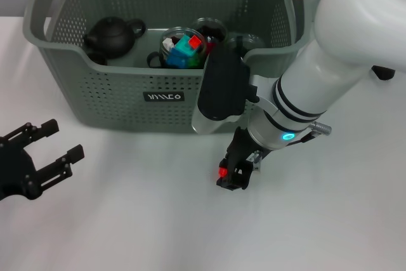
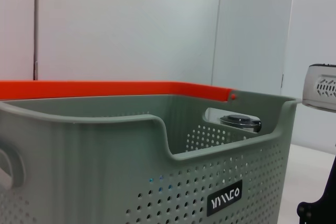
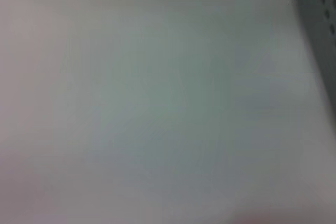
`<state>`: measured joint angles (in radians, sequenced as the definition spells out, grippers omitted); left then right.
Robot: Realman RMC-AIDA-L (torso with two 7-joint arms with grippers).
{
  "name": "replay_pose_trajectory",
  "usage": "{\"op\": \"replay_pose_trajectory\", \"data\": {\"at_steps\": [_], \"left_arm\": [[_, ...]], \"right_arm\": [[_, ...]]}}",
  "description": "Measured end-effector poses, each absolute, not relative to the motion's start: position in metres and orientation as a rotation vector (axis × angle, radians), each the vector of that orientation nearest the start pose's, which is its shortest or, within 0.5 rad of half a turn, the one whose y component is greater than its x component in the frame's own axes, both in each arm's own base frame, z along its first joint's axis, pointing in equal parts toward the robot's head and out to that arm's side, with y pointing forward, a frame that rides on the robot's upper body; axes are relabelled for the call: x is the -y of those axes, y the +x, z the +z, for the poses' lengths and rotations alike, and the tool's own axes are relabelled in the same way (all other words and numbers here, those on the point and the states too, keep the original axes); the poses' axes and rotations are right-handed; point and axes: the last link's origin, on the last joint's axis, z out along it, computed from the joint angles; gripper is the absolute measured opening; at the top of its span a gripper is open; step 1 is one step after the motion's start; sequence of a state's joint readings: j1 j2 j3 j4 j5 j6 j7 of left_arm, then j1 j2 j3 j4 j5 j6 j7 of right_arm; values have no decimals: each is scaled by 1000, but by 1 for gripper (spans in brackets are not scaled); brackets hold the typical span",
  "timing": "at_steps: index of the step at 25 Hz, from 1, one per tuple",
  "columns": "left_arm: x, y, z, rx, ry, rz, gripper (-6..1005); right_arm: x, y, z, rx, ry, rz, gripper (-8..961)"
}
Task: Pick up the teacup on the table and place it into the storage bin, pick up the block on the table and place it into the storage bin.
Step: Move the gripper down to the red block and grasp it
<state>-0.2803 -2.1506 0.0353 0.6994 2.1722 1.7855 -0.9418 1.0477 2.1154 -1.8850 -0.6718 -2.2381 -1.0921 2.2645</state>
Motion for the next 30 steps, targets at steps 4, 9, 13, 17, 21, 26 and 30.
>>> {"op": "replay_pose_trajectory", "data": {"at_steps": [4,9,13,17,21,26,30], "left_arm": [[-224,-351,39,542,-2265,-768,703],[-224,-351,39,542,-2265,-768,703],[-224,-351,39,541,-2264,-768,703],[-225,-351,39,541,-2265,-766,702],[-225,-351,39,541,-2265,-766,702],[-225,-351,39,542,-2264,-766,703],[-225,-351,39,542,-2265,-766,702]], "right_arm": [[-365,126,-140,-200,-2960,-690,341],[-364,126,-140,-194,-2966,-695,339],[-365,125,-140,-198,-2960,-683,340],[-365,126,-141,-196,-2957,-684,340],[-365,128,-141,-196,-2956,-691,341],[-365,128,-141,-190,-2956,-695,340],[-365,125,-142,-187,-2960,-681,311]]}}
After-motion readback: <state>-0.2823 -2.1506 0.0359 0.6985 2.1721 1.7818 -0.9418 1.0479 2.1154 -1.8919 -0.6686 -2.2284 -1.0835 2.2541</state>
